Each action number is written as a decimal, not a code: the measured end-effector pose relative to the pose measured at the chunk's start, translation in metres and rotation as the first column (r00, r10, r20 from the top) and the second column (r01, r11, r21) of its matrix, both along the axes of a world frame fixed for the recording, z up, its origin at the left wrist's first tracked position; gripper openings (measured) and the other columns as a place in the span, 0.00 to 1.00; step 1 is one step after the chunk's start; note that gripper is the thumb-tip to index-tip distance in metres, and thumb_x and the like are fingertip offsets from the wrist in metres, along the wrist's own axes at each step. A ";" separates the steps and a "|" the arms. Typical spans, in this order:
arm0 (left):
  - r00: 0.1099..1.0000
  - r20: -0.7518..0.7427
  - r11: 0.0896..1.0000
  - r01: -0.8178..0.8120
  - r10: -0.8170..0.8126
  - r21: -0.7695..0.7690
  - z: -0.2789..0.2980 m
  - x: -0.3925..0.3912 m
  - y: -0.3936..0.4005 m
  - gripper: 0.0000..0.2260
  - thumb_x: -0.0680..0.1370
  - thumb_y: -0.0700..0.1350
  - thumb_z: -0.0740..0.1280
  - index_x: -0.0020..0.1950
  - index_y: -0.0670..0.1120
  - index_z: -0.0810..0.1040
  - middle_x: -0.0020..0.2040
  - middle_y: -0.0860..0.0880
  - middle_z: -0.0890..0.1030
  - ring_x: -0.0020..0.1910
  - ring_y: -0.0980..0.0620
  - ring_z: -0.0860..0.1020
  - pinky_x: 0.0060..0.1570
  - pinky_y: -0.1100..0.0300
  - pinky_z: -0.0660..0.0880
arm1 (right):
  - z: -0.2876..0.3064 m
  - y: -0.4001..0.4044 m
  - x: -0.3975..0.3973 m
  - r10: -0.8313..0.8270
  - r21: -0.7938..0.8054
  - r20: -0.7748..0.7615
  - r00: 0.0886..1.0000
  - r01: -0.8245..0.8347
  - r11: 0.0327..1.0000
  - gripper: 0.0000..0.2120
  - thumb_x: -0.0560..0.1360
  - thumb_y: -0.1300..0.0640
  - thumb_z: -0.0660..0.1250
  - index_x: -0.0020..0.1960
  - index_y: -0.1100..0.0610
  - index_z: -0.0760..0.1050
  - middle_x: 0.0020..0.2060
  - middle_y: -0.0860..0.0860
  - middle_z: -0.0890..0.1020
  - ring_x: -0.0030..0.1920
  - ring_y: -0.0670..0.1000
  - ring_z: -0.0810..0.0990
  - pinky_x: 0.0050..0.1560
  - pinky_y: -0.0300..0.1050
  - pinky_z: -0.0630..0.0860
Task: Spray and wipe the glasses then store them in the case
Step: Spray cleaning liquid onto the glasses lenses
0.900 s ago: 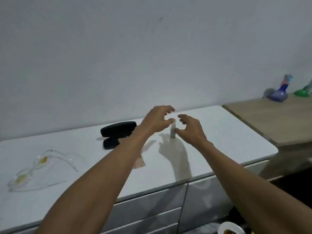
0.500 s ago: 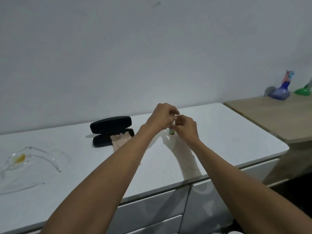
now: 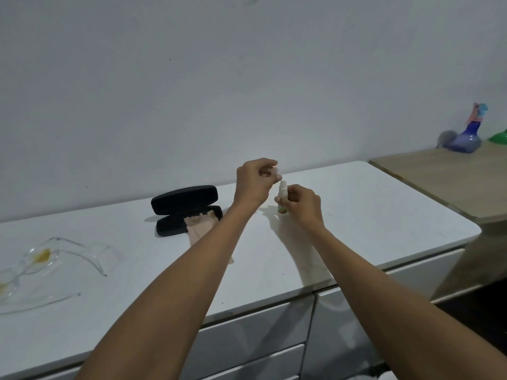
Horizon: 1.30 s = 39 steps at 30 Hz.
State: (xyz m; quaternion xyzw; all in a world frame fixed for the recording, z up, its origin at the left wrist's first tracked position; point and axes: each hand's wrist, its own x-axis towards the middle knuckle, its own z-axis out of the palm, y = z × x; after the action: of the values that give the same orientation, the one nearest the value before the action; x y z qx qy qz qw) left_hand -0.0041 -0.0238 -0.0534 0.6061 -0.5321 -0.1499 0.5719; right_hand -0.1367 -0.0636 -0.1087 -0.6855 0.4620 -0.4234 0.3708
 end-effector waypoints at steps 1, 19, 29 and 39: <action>1.000 -0.011 1.000 -0.002 0.002 0.015 -0.003 0.003 0.002 0.13 0.72 0.33 0.75 0.56 0.41 0.83 0.43 0.46 0.84 0.39 0.57 0.82 0.42 0.74 0.75 | 0.000 0.000 0.000 -0.006 0.000 0.000 1.000 0.006 1.000 0.08 0.74 0.55 0.76 0.51 0.57 0.83 0.40 0.51 0.87 0.41 0.48 0.85 0.48 0.44 0.77; 0.992 0.120 0.949 -0.070 0.034 0.307 -0.071 0.020 0.017 0.15 0.69 0.36 0.76 0.55 0.46 0.84 0.42 0.50 0.81 0.41 0.50 0.79 0.47 0.51 0.81 | -0.007 0.003 0.005 -0.035 -0.012 0.034 0.999 0.035 0.999 0.07 0.75 0.56 0.74 0.52 0.56 0.82 0.41 0.49 0.86 0.39 0.46 0.84 0.43 0.42 0.77; 0.983 0.124 0.989 -0.142 0.136 0.043 -0.025 0.067 0.069 0.11 0.76 0.48 0.73 0.57 0.51 0.81 0.45 0.52 0.85 0.48 0.54 0.82 0.52 0.54 0.80 | 0.016 0.017 0.017 -0.065 -0.141 -0.020 0.998 0.062 0.988 0.09 0.77 0.56 0.70 0.57 0.56 0.82 0.38 0.50 0.85 0.42 0.53 0.82 0.44 0.47 0.75; 0.796 0.291 0.847 -0.508 0.531 -0.156 0.005 0.184 0.200 0.07 0.76 0.45 0.69 0.53 0.50 0.83 0.45 0.55 0.85 0.48 0.54 0.84 0.51 0.52 0.80 | 0.065 0.110 0.143 0.215 -0.426 -0.007 0.977 -0.197 0.883 0.21 0.82 0.55 0.62 0.74 0.53 0.69 0.53 0.53 0.78 0.51 0.51 0.75 0.53 0.43 0.69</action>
State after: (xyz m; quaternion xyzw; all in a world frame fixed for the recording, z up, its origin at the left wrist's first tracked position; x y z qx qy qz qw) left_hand 0.1799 0.1761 -0.0483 0.7243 -0.4366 0.1326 0.5169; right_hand 0.0062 0.0464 -0.0441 -0.7861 0.2759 -0.4856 0.2649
